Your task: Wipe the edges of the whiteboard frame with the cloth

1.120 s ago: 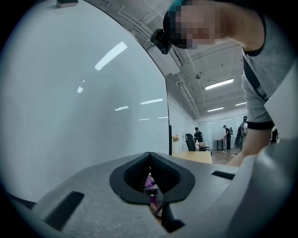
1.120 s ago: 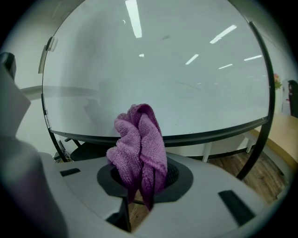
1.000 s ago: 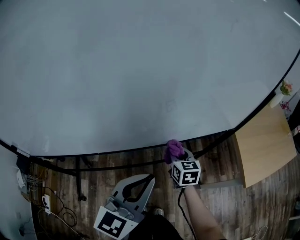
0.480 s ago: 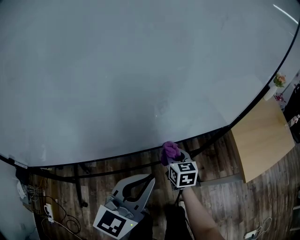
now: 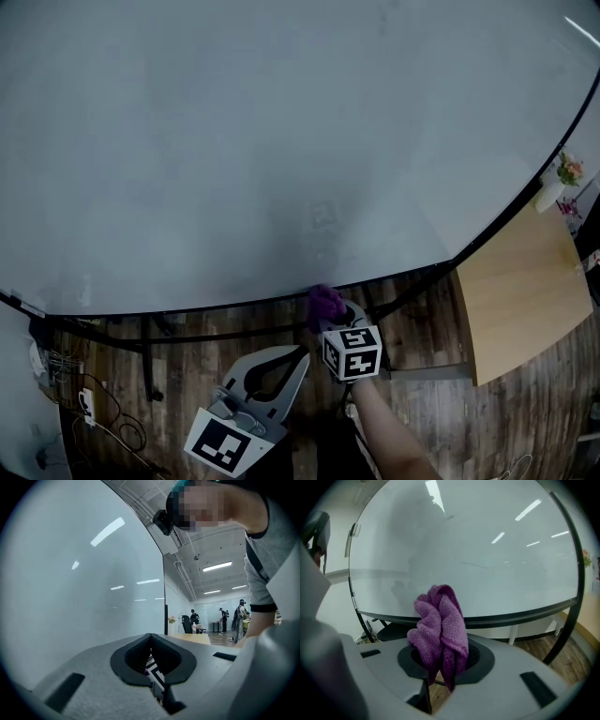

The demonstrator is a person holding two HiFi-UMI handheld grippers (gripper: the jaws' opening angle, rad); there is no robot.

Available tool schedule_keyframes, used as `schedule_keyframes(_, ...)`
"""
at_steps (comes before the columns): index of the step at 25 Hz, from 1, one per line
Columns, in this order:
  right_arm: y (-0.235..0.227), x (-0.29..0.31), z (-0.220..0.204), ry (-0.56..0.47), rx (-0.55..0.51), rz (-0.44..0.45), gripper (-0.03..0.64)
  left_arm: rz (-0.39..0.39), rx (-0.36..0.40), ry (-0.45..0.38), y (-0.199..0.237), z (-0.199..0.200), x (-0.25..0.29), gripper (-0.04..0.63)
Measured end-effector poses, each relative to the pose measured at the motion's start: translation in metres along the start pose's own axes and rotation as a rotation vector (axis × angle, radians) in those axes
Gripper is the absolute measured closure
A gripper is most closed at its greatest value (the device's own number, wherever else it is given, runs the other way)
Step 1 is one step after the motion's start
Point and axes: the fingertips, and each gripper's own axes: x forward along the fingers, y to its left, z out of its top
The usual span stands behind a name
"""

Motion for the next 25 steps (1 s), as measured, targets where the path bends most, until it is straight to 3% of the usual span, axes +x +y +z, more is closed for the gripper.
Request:
schedule_keyframes(13, -0.046, -0.01, -0.002, 0.018, -0.009, 0.016, 0.531, 0.058, -0.004, -0.004, -0.02, -0.003, 0.033, 0.578)
schedule_keyframes(25, -0.11, -0.028, -0.001, 0.023, -0.012, -0.015, 0.531, 0.051, -0.008, -0.024, -0.045, -0.003, 0.081, 0.58)
